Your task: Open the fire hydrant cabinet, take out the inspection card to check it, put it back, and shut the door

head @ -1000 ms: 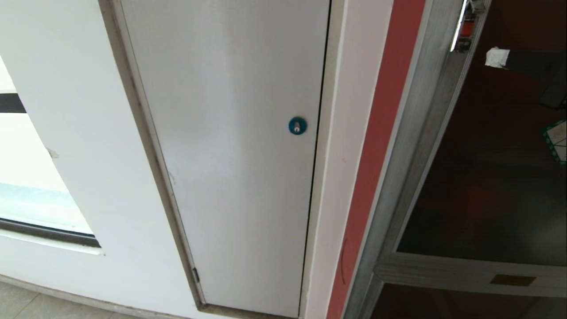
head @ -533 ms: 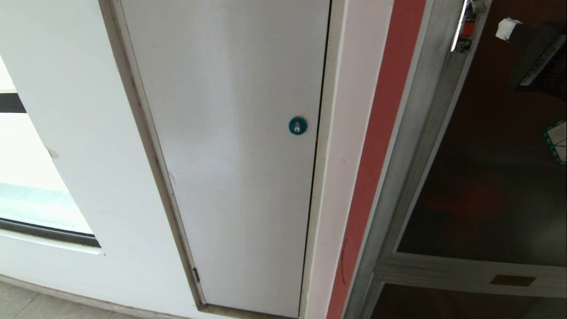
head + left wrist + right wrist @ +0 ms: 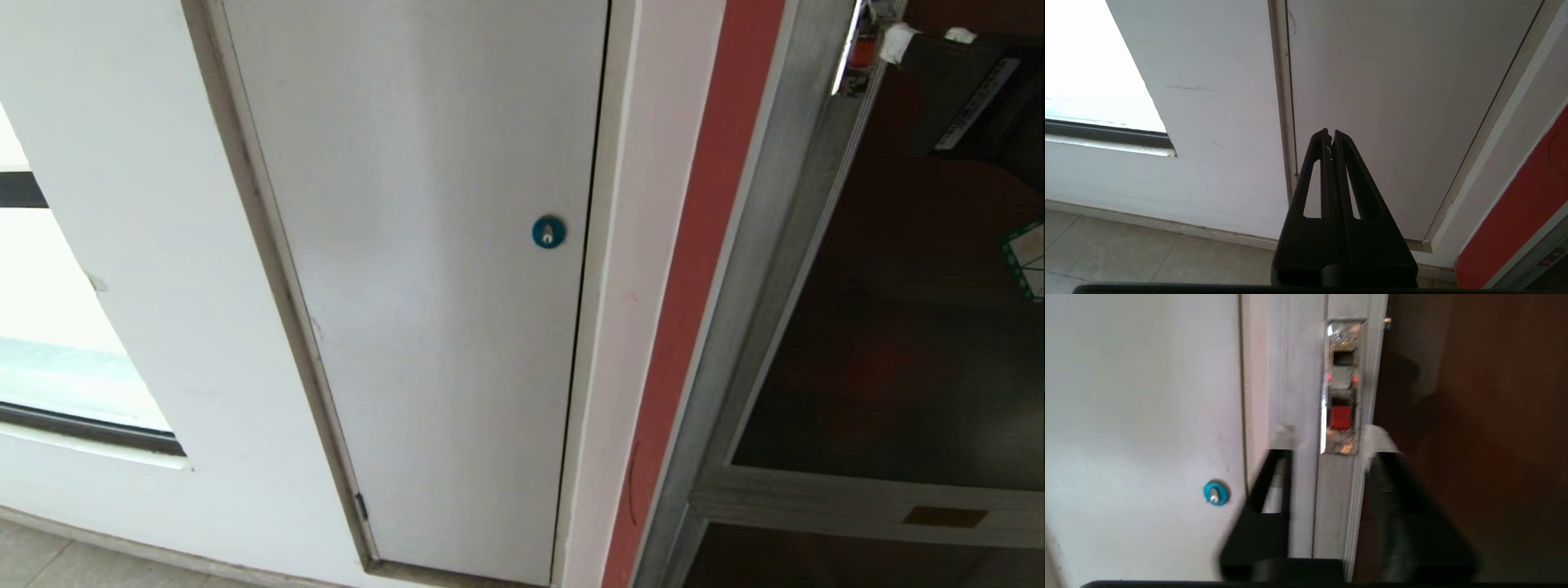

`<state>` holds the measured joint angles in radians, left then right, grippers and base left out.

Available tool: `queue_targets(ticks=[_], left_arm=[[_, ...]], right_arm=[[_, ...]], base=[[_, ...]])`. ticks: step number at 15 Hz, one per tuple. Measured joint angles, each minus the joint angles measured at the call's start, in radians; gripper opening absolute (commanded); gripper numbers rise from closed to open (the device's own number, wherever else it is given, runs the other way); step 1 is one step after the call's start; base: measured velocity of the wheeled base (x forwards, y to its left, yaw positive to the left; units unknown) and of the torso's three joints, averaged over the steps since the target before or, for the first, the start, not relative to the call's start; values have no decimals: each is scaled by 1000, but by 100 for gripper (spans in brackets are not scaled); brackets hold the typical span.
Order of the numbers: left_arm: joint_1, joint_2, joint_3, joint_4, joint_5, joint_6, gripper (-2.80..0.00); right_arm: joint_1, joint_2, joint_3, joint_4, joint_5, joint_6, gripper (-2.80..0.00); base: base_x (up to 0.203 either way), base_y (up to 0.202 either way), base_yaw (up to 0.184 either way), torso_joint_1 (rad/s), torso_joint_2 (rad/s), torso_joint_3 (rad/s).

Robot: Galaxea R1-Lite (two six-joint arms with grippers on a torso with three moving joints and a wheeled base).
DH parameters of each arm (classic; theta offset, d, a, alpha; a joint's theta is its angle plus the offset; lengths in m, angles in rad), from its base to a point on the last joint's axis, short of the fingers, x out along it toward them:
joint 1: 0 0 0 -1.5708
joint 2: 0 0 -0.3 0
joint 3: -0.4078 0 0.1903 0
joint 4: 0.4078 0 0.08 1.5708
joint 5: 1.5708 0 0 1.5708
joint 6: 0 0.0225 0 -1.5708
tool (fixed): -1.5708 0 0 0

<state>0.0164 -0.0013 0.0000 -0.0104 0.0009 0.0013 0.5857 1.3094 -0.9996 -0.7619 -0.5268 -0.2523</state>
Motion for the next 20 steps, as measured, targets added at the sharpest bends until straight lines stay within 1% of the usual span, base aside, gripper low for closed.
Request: queue_targets(ticks=[2,4,7,10,14,18,19,20], left_arm=[[0,0,0,0,0,0,-280],[0,0,0,0,0,0,-280],[0,0,0,0,0,0,-280],[0,0,0,0,1,0,-280],[0,0,0,0,1,-1,-280],[0,0,0,0,1,-1,-280],[0,0,0,0,1,0,-280],[0,0,0,0,0,0,-280]], right_arm=[[-5,13,-13,-4,-25,-14,0],[-11,28,-33,-16,-28,-20,0],[-45,62,-63,-30,-36,-21,0],[-78,104,-73,-102,-43,-33,0],[-88,147,-113,-108,-66,-36,0],[-90,178,-147,-107,-69,-46,0],[-91,181,-151,-107,-70,-47,-280],[-95,184,-155,-107,-70,-48,-280]], base=[[0,0,0,0,0,0],[0,0,0,0,0,0],[0,0,0,0,0,0],[0,0,0,0,0,0],[0,0,0,0,0,0],[0,0,0,0,0,0],[0,0,0,0,0,0],[0,0,0,0,0,0]])
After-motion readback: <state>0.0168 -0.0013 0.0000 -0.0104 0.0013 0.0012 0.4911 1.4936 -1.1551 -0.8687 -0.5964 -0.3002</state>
